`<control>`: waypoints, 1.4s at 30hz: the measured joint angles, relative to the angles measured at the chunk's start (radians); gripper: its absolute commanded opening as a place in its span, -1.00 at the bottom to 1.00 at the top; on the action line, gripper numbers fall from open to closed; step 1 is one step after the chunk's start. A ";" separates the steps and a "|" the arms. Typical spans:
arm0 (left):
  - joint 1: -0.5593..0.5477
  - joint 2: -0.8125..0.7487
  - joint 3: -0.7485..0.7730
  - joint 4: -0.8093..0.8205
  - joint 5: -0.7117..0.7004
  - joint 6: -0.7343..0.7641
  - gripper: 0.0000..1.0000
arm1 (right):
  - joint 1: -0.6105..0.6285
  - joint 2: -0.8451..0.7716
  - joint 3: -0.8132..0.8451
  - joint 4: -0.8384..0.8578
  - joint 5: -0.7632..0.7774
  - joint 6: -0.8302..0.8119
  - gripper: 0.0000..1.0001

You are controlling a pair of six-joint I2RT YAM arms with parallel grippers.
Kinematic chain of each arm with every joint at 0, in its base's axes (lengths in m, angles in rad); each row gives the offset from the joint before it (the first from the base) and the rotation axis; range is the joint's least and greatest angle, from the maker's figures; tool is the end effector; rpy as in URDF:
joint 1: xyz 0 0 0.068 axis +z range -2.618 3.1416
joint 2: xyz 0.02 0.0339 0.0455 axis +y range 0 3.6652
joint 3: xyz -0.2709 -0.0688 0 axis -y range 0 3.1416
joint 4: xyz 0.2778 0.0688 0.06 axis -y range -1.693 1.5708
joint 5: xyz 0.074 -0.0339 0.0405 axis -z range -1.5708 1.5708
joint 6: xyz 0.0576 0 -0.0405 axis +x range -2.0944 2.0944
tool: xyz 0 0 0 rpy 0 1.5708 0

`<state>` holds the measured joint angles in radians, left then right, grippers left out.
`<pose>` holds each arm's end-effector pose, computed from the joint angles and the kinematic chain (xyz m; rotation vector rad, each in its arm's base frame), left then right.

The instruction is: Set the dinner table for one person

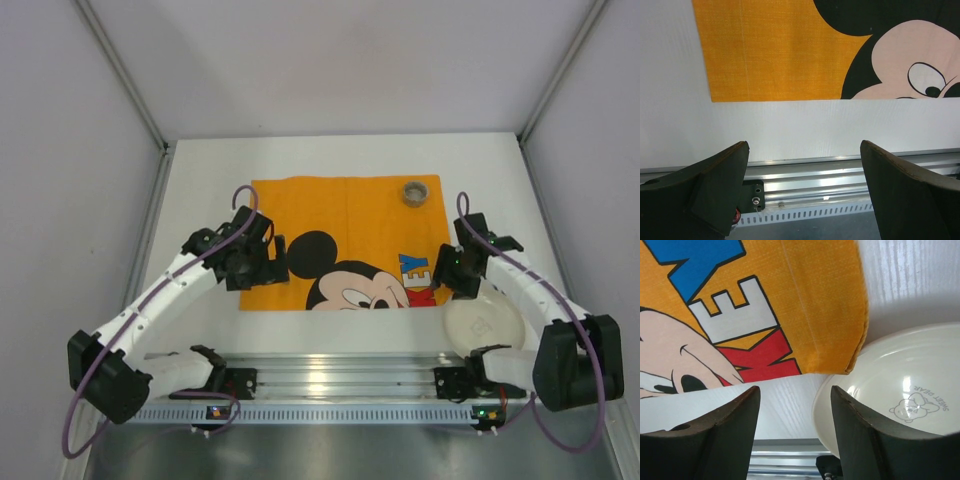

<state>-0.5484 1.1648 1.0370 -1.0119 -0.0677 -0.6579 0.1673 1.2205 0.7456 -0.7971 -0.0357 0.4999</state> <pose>0.2163 -0.1276 0.2670 -0.1700 2.7315 -0.2636 0.2366 0.0420 0.1686 0.4666 2.8266 0.1895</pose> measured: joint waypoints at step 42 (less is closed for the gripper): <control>-0.015 -0.121 -0.107 0.017 -0.027 -0.090 0.97 | 0.293 0.010 0.426 -0.322 0.233 0.219 -1.00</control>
<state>-0.5636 1.0435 0.9302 -0.9951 -0.0948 -0.7483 0.4599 1.2308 1.1717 -1.1194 0.1974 0.7185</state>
